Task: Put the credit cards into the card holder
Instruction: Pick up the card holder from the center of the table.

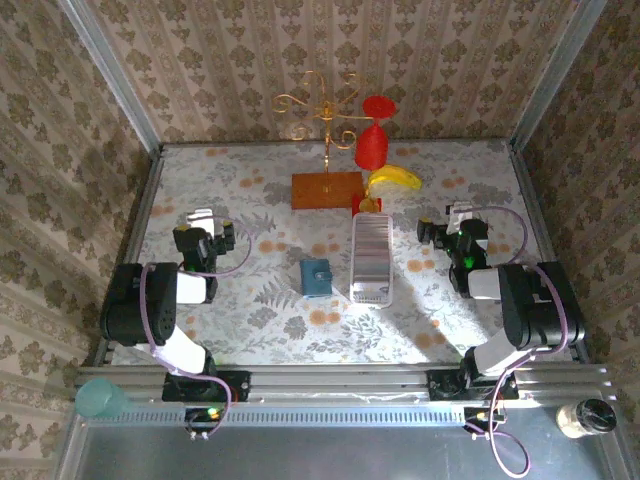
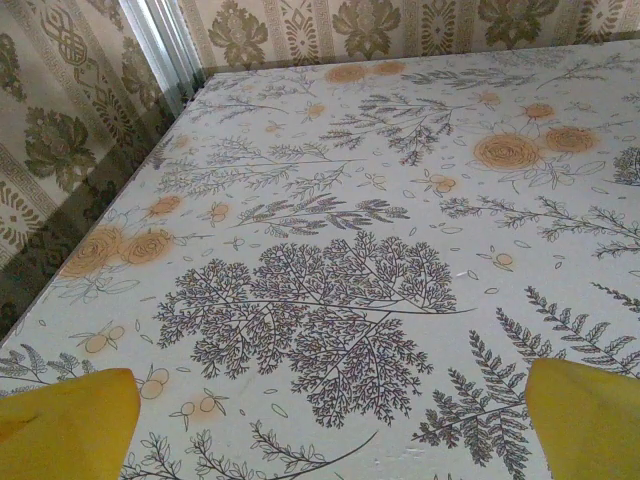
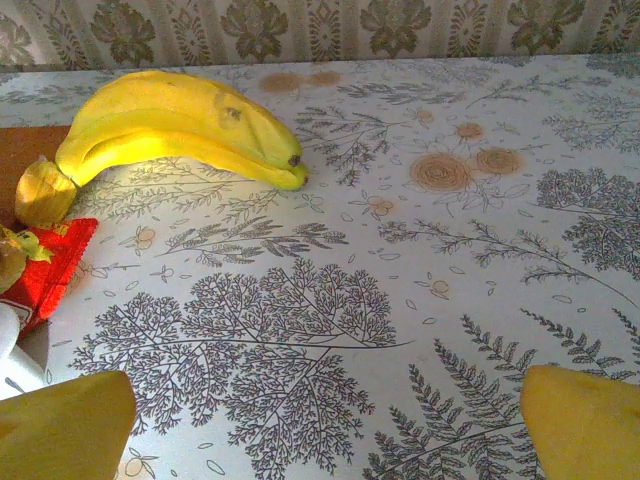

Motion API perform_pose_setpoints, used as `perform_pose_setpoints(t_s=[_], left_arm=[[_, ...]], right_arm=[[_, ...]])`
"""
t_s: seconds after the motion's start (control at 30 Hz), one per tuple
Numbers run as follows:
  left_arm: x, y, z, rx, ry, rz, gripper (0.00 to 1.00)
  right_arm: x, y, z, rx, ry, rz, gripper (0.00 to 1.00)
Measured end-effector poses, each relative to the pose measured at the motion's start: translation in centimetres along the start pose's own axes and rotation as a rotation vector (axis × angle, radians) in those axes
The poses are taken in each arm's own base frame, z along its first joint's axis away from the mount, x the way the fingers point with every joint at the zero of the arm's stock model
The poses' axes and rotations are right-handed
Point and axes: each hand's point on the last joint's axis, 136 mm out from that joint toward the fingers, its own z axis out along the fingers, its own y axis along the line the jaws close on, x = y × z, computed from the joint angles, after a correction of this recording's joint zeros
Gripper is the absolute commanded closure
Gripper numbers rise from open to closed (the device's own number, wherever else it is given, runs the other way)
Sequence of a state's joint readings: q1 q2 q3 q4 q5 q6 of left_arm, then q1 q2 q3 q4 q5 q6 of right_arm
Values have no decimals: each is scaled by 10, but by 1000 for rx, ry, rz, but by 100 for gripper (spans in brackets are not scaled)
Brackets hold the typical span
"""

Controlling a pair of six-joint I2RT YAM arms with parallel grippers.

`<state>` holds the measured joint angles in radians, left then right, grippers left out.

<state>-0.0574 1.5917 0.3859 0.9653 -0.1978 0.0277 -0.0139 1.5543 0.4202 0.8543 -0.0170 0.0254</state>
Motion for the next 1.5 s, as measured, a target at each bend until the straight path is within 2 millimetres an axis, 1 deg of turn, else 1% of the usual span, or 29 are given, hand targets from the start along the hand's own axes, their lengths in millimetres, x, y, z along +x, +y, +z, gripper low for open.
perform_pose_setpoints(t_s=[0.97,1.03,1.07,1.1,1.13,1.17,1.23,1.27,1.3,1.33,1.37,1.4,1.43,1.47,1.5], left_arm=[[-1,0,0,-1,-3,-1,0],[-2,0,-2,-6,-5,5,0],[-4,-1,-5,-11,-5,17,0],[-7,-4,-10,-11,-1,35,0],[-14,-8,-17,-7,-7,50,0],[-26,-12,-25,-4,-22,58,0],[-58,-19,-43,10,-55,22,0],[-76,-17,-51,10,-69,-29,0],[-95,-12,-61,3,-77,-105,0],[-111,-5,-71,0,-91,-184,0],[-125,2,-81,4,-111,-259,0],[-134,8,-91,23,-126,-328,0],[-137,12,-97,42,-128,-387,0],[-135,16,-103,65,-116,-449,1],[-128,17,-107,88,-88,-511,2]], right_arm=[[-1,0,0,0,-2,0,0],[-2,1,-3,1,-1,0,0],[-4,2,-9,2,3,-2,0],[-9,4,-16,0,4,-3,0],[-19,5,-25,-1,-8,0,0],[-35,6,-37,1,-36,14,0],[-71,4,-58,20,-110,75,0],[-89,0,-71,40,-149,130,0],[-102,-4,-81,55,-176,183,0],[-110,-8,-90,63,-191,235,0],[-115,-13,-99,65,-193,284,0],[-114,-18,-104,72,-181,325,0],[-112,-21,-106,80,-159,359,0],[-107,-25,-108,93,-121,396,2],[-99,-26,-107,102,-68,425,5]])
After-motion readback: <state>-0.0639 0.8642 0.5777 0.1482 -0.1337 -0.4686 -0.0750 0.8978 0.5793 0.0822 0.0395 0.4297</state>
